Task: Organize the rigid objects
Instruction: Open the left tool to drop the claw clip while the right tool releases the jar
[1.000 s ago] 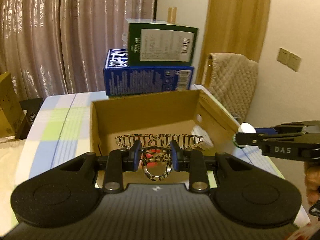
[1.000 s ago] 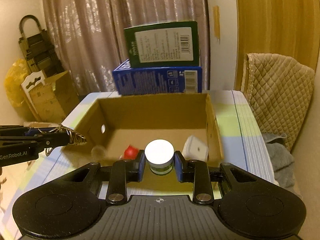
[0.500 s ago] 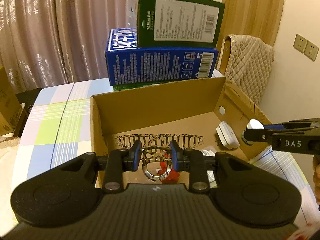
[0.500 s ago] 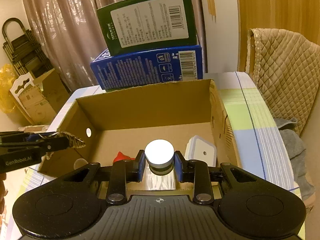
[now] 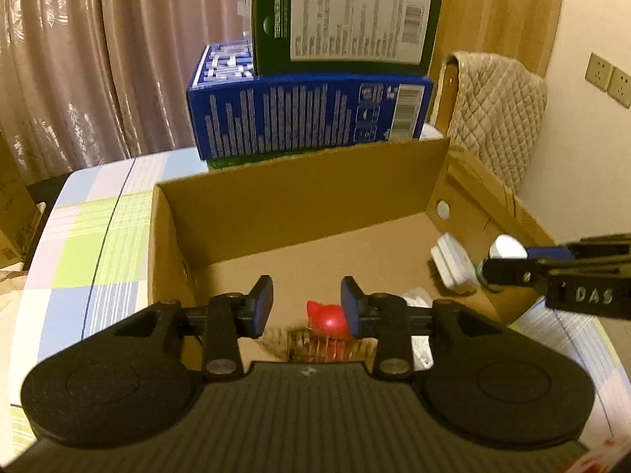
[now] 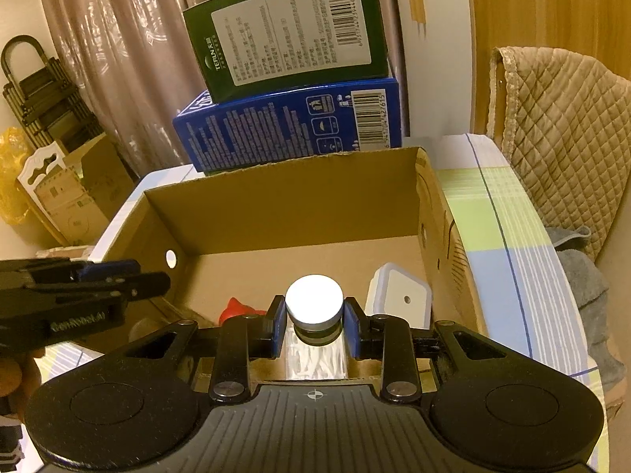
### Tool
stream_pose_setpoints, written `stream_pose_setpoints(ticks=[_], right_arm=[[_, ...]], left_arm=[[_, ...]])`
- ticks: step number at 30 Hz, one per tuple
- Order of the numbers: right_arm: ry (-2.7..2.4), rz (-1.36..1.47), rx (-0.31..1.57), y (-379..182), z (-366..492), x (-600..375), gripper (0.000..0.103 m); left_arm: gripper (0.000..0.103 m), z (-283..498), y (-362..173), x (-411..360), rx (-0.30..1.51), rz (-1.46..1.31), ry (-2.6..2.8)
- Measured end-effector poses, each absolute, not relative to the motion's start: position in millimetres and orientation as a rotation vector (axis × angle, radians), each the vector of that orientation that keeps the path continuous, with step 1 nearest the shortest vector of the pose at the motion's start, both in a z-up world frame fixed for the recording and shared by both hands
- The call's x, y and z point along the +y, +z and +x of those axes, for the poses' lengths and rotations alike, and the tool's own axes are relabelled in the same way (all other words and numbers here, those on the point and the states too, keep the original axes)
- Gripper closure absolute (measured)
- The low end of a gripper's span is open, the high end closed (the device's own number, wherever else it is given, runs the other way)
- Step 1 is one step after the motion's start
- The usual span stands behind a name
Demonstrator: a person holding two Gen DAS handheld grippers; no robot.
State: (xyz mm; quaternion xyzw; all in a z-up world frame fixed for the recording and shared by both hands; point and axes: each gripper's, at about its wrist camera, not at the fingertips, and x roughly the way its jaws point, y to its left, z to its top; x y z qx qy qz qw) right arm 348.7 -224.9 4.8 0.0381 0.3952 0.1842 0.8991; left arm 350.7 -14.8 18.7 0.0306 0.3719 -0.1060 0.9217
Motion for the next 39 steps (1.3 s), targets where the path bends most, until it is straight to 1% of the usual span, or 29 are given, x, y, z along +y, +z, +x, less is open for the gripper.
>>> stream_pose_setpoints(ticks=[10,25,26,27,28,29,30,34,39], right_arm=[[0.386,0.082,0.825,2,346,-225,0.076],[0.412,0.084,0.820,-2,356,-218,0.075],[0.417,0.077,0.804,0,355,-217,0.071],[0.417,0.078,0.788,2,353,-218,0.065],[0.415,0.088,0.769,6,351,-220,0.062],[0.412,0.098,0.755,9,349,-221,0.055],[0.406,0.106,0.742,12,346,-223,0.052],[0.399,0.131,0.712,22,329,-230,0.051],[0.382,0.152,0.735,27,296,-241,0.048]], left_arm=[[0.071,337,36,-3,0.732,0.060,-0.209],[0.071,328,33,4,0.732,0.064,-0.195],[0.071,327,34,4,0.730,0.068,-0.187],[0.071,325,35,4,0.726,0.069,-0.182],[0.071,323,37,5,0.723,0.065,-0.179],[0.071,320,38,7,0.719,0.057,-0.178],[0.071,318,40,8,0.717,0.050,-0.177],[0.071,301,47,15,0.701,0.033,-0.167],[0.071,268,55,23,0.693,0.013,-0.149]])
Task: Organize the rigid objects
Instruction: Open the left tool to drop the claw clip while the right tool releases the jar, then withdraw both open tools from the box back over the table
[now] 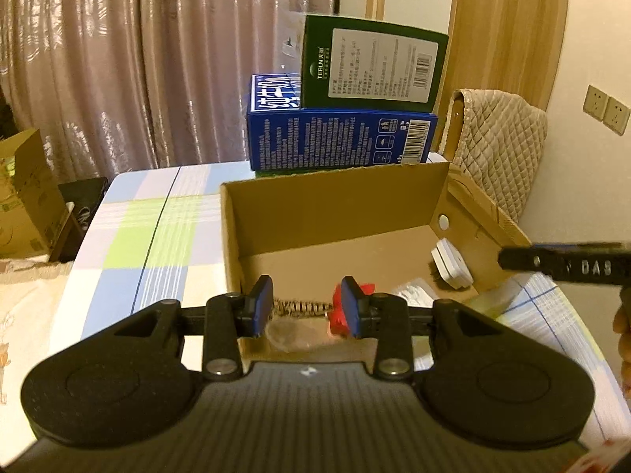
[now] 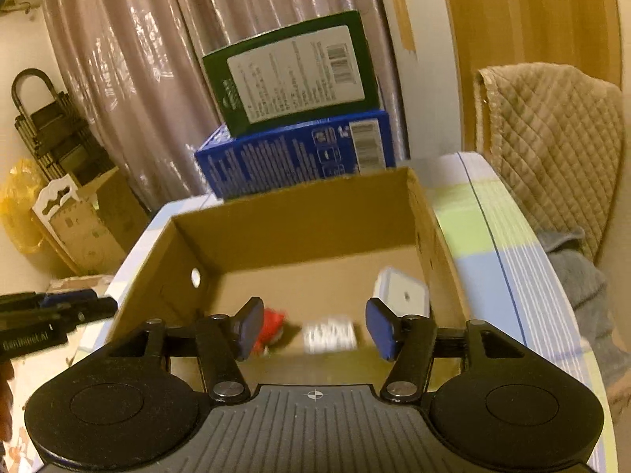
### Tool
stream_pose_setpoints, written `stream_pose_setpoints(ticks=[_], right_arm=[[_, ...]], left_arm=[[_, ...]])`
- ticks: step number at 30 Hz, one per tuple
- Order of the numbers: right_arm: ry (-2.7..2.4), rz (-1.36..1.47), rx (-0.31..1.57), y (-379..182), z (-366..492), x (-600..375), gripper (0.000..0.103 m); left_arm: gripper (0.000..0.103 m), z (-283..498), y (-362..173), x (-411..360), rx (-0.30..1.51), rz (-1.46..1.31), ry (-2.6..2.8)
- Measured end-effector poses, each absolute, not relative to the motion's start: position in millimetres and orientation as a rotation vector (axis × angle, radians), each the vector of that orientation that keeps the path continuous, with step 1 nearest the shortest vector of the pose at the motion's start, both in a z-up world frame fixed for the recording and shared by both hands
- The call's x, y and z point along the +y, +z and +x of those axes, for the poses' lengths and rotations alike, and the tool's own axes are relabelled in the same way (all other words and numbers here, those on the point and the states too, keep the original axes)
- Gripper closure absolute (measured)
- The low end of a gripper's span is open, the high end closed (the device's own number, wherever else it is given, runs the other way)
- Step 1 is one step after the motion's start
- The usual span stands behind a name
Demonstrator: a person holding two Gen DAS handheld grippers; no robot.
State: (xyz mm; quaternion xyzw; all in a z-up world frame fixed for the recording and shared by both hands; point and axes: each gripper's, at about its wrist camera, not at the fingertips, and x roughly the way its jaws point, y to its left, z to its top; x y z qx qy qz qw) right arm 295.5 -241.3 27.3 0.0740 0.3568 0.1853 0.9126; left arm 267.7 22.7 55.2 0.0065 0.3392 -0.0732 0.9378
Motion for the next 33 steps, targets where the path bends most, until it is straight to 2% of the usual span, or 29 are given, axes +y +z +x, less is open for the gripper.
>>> stream_pose_setpoints(ticks=[9,13,20,22,33], right_arm=[[0.348,0.192,0.839,24,205,-254,0.045],[0.353,0.170,0.847,25,165,-252,0.043],[0.362,0.097,0.860,23,112,-243,0.039],[0.363,0.082,0.855,21,100,-242,0.039],[0.339,0.029,0.857,21,68,-245,0.037]], left_arm=[[0.063,191,64,31,0.687,-0.037,-0.120],[0.054,157,66,35,0.702,-0.064,-0.108],[0.029,100,72,39,0.692,-0.074,-0.081],[0.026,88,71,39,0.692,-0.064,-0.075],[0.017,44,69,36,0.674,0.001,-0.014]])
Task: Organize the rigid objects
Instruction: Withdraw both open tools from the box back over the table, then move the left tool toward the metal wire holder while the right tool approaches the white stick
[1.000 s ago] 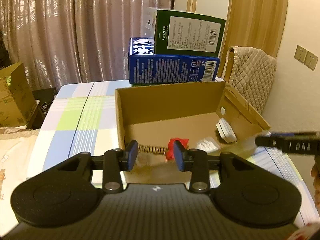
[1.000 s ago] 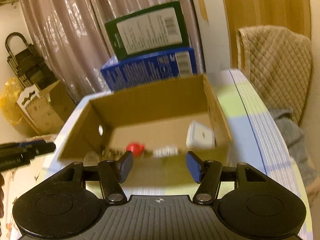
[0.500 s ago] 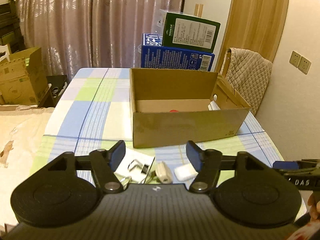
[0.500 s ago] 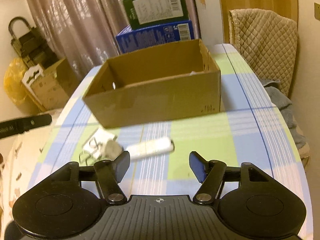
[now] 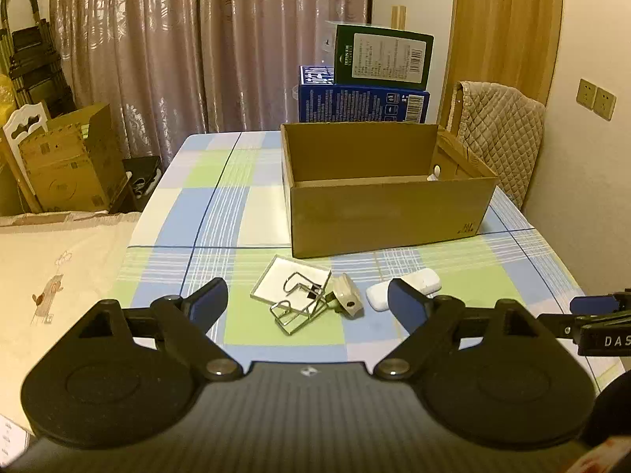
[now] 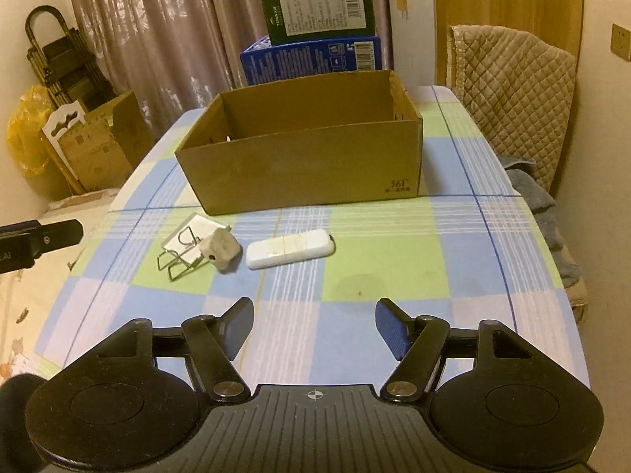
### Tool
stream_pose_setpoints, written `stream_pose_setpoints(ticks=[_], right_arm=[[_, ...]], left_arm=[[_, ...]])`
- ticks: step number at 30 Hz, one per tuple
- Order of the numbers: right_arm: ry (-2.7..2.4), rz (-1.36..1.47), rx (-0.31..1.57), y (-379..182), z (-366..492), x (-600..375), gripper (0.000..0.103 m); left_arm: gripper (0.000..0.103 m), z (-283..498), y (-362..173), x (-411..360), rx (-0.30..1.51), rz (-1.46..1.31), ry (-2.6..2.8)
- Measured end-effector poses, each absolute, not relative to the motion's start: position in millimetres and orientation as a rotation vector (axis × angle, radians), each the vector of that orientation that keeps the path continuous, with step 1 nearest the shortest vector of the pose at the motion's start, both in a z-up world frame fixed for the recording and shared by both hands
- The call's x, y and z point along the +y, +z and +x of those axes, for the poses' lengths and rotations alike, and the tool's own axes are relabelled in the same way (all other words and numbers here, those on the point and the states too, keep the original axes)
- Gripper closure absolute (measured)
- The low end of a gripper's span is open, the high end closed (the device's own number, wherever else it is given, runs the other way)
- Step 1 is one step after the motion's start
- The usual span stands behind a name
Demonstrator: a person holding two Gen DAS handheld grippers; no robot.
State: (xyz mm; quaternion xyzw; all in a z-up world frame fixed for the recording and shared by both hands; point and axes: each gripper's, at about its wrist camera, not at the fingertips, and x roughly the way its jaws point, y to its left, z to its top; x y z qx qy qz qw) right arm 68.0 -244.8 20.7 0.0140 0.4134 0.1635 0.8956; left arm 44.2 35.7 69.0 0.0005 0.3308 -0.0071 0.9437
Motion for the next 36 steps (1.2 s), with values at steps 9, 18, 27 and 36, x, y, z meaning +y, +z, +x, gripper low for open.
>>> stream_pose_setpoints(ticks=[9,18,27,36], right_arm=[[0.326,0.026,0.881,12,59,-250,0.037],[0.331,0.030,0.884,15,63,-249,0.037],[0.337,0.030,0.888,13,67,-246,0.037],[0.332,0.023,0.885,5,75,-245,0.037]], left_arm=[[0.016,36,64,36,0.685,0.020,-0.011],[0.016,35,59,37,0.696,0.015,-0.023],[0.016,36,54,37,0.706,0.022,-0.026],[0.016,44,44,42,0.724,0.024,-0.034]])
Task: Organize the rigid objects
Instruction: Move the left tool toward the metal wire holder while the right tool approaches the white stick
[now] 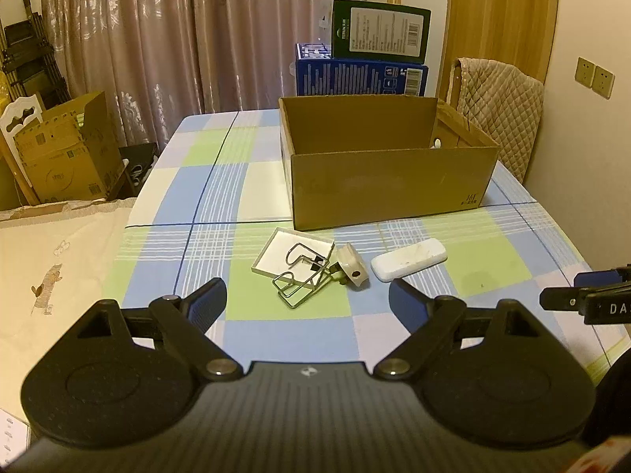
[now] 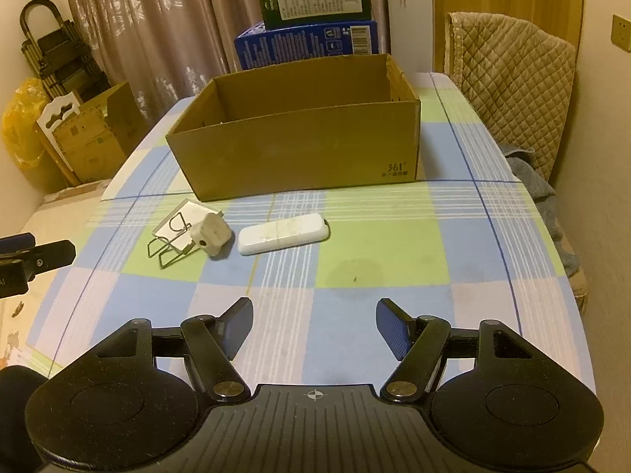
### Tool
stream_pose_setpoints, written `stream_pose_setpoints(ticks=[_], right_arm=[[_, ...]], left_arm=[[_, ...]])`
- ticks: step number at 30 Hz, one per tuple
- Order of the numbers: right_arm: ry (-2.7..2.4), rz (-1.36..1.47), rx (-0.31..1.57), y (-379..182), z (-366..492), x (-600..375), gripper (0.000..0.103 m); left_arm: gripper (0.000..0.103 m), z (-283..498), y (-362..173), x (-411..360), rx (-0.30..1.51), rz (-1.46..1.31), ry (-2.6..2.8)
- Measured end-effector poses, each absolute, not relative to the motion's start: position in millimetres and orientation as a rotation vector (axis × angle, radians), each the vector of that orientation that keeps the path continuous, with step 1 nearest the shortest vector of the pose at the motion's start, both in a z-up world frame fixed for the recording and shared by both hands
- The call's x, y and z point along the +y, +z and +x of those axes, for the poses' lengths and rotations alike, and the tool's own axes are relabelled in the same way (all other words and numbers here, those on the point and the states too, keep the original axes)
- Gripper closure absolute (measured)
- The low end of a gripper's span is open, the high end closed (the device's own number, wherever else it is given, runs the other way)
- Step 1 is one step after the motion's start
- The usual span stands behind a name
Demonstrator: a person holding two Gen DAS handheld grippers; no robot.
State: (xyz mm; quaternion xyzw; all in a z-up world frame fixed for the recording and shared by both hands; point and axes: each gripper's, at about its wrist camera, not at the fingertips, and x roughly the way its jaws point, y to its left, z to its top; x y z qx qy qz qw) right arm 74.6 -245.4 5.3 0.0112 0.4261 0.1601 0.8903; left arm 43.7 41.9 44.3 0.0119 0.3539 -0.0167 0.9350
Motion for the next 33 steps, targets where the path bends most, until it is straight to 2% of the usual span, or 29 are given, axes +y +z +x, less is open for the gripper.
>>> stream_pose_setpoints(ticks=[21,33], right_arm=[[0.405,-0.079,0.929,-40,125,-226,0.037],[0.598,-0.380,0.891,-78,185,-180,0.037]], left_arm=[[0.016,101,-3,55,0.792,0.099,-0.125],[0.016,148,-38,63,0.815,0.147,-0.197]])
